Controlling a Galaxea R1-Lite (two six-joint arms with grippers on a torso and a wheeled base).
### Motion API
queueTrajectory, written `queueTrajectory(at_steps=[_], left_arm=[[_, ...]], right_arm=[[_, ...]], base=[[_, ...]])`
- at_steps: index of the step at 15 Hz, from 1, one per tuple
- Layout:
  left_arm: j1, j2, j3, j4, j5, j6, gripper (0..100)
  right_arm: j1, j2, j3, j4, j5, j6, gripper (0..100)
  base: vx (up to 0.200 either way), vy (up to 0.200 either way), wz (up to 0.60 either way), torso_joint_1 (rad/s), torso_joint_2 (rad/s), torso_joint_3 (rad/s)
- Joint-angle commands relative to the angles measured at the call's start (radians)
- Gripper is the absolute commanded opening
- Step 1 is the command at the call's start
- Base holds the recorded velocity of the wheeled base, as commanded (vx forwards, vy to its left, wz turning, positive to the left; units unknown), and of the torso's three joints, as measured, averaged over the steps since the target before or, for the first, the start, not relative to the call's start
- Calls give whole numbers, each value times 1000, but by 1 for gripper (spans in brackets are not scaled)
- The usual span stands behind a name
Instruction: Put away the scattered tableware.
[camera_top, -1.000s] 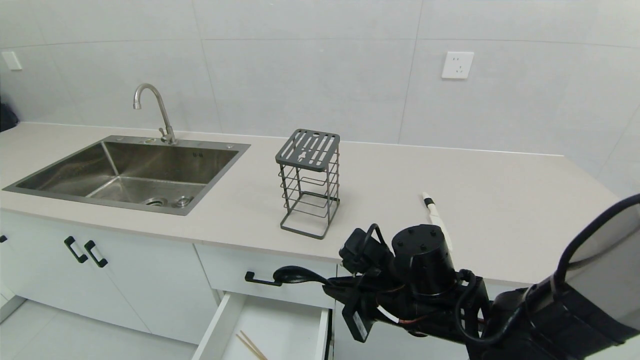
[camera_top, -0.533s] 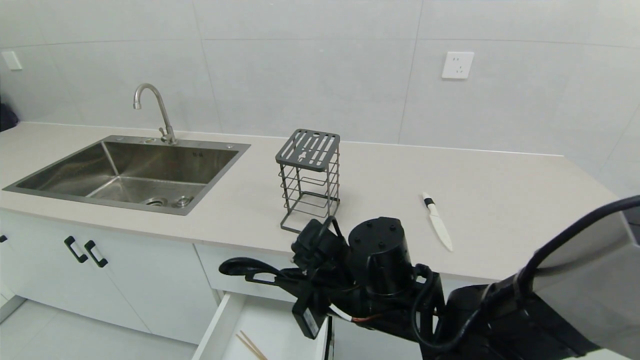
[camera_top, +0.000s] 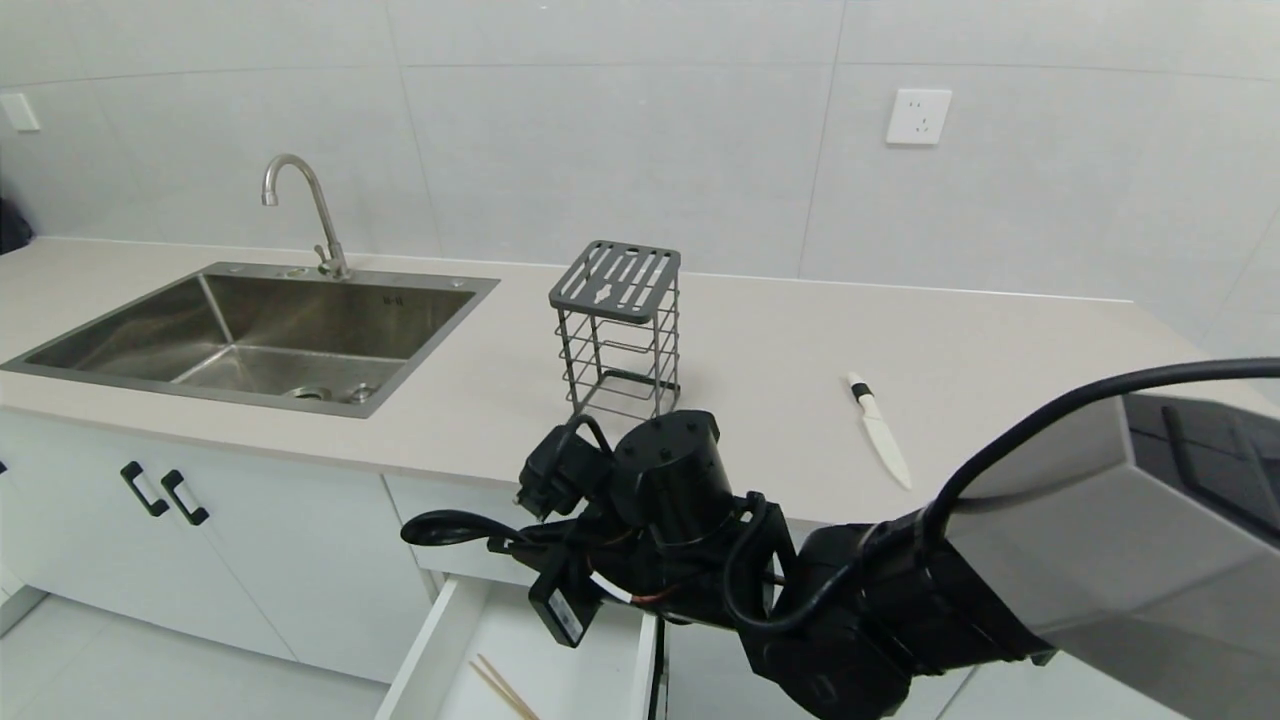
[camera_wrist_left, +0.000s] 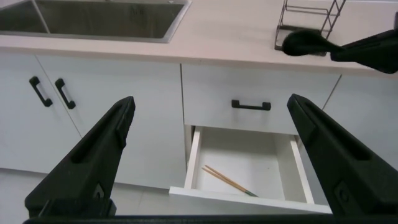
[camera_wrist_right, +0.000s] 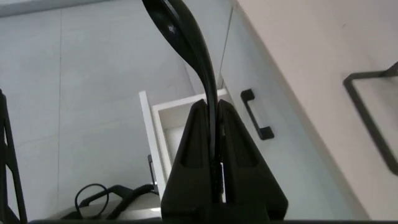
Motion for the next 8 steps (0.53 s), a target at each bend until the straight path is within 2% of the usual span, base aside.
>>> queueTrajectory(at_steps=[1, 5, 8], left_arm=[[0, 1, 0, 0, 0, 0, 100], [0, 1, 0, 0, 0, 0, 100], [0, 1, 0, 0, 0, 0, 100]], right_arm=[[1, 49, -82, 43, 10, -3, 0], [-4, 88, -167, 46, 50, -26, 0], [-7, 95, -178, 40, 50, -26, 0]], base=[[0, 0, 0, -256, 515, 251], [0, 0, 0, -270, 525, 254], [0, 0, 0, -266, 517, 248]])
